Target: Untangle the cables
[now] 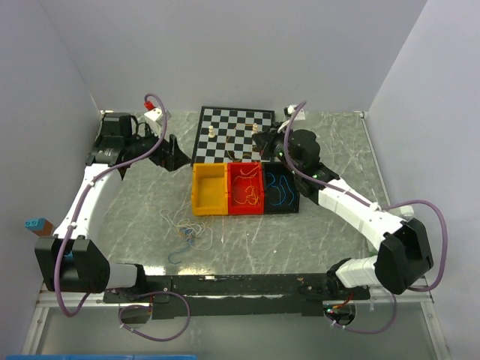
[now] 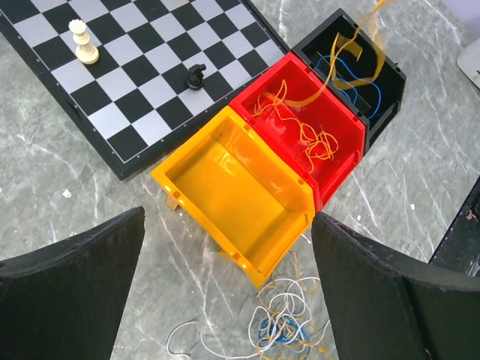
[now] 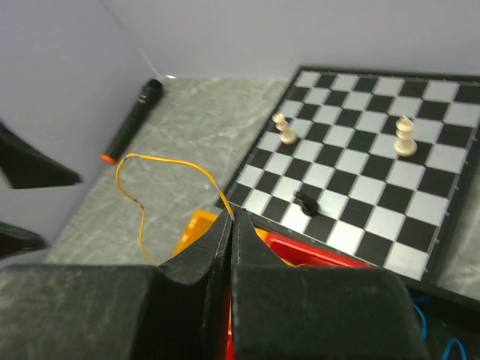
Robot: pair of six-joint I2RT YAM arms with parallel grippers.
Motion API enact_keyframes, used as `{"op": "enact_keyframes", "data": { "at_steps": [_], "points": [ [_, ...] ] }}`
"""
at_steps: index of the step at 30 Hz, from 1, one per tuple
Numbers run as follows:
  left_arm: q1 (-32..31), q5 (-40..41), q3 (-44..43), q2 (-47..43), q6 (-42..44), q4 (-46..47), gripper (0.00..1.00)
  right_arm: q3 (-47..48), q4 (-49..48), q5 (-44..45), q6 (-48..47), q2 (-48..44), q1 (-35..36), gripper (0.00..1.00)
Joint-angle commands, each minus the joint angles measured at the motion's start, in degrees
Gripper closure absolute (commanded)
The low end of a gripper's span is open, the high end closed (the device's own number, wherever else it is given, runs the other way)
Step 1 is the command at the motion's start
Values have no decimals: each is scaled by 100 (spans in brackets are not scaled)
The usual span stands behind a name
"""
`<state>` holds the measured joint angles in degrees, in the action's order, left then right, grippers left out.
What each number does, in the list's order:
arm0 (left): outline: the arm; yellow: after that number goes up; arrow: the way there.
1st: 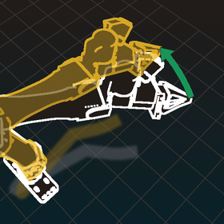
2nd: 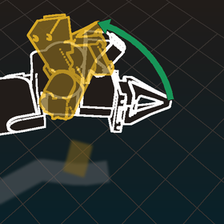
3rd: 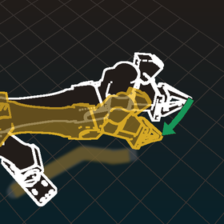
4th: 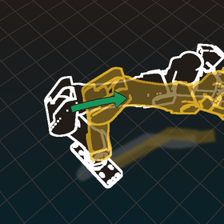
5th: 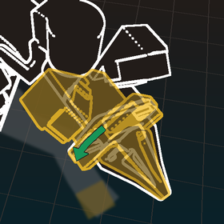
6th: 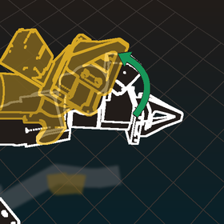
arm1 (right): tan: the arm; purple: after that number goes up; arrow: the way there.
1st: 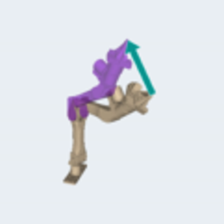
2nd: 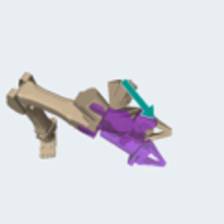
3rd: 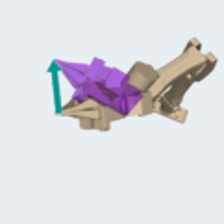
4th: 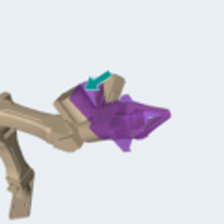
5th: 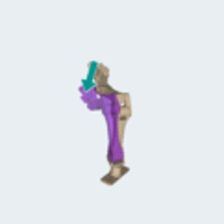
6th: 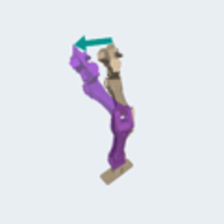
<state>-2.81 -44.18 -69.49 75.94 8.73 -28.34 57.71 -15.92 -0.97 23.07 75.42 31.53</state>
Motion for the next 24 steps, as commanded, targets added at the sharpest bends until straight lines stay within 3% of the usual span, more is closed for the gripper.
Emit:
{"op": "enact_keyframes", "data": {
  "at_steps": [1,12,17,24],
  "points": [
    [26,-275,-143,-211,-12,153,3,-137,-394,308,-171,87,-103,100],
    [26,-380,-213,-132,-117,223,3,-279,563,1396,-663,341,186,100],
    [26,-372,-293,-80,-117,162,3,283,1257,2310,-962,816,670,100],
    [35,-284,-266,-132,-47,153,3,1355,2830,3014,-181,1387,1004,100]
  ]
}}
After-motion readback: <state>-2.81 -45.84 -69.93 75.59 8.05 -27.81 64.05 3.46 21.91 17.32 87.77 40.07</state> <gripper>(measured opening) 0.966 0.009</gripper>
